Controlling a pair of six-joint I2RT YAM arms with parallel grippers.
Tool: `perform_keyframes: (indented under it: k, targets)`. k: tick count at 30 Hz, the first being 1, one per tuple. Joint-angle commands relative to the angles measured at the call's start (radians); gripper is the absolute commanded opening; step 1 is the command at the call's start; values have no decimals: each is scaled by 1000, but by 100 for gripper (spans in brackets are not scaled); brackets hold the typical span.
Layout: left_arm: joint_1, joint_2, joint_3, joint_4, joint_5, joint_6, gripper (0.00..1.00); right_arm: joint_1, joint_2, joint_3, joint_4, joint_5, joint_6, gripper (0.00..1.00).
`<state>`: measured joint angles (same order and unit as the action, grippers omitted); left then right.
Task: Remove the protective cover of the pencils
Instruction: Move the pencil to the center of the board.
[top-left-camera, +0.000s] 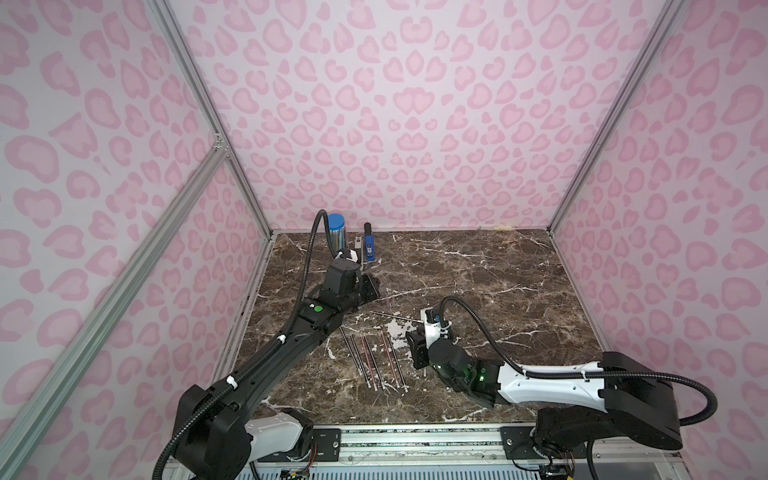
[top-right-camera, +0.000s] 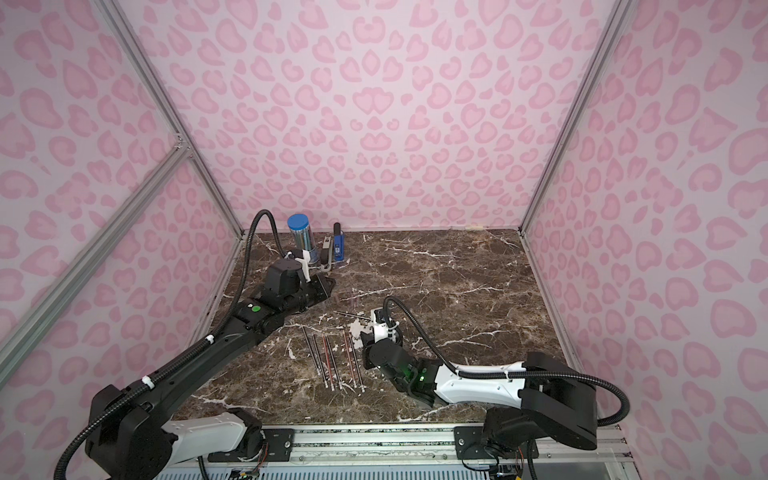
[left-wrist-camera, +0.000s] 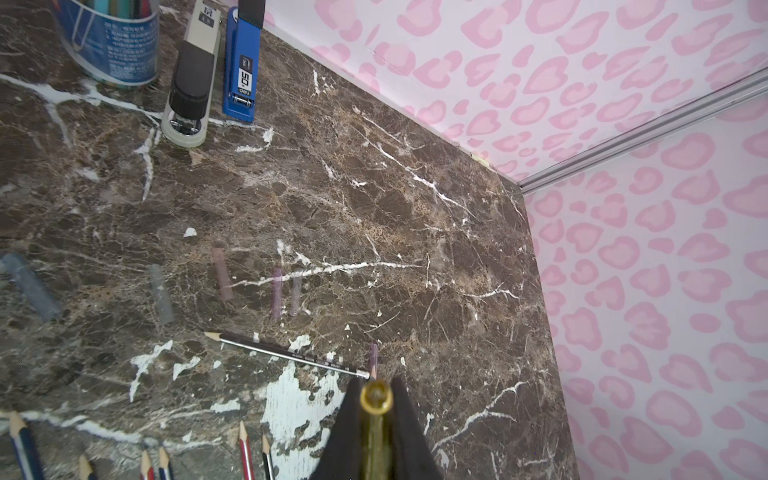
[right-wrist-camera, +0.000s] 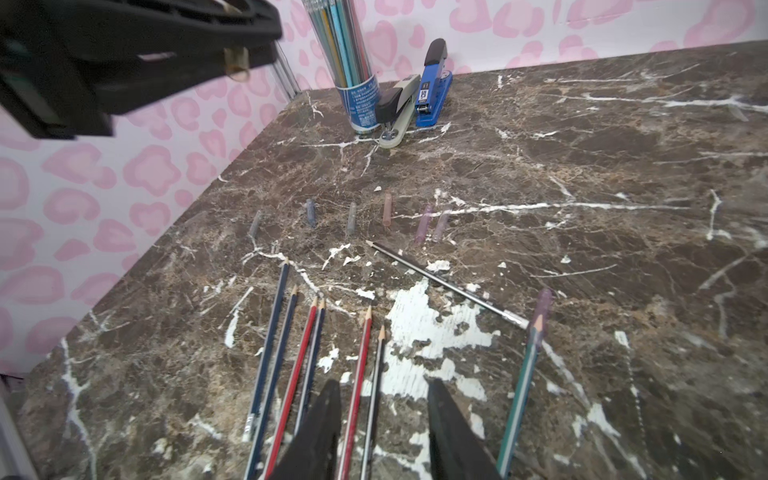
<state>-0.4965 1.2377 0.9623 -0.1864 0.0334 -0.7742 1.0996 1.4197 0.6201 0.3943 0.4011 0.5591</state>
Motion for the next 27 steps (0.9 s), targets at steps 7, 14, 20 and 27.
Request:
perform_keyframes:
  k: [7, 14, 20, 27]
  targets:
    - [19, -113, -28, -71, -52, 38, 12, -230, 358, 317, -55, -315, -135, 35]
    - [40, -203, -56, -97, -66, 46, 14, -228, 514, 419, -84, -356, -122, 39]
    - [44, -225, -63, -102, -61, 46, 15, -229, 546, 425, -91, -356, -133, 48]
    - [44, -230, -75, -92, -48, 40, 15, -209, 589, 460, -173, -281, -162, 47]
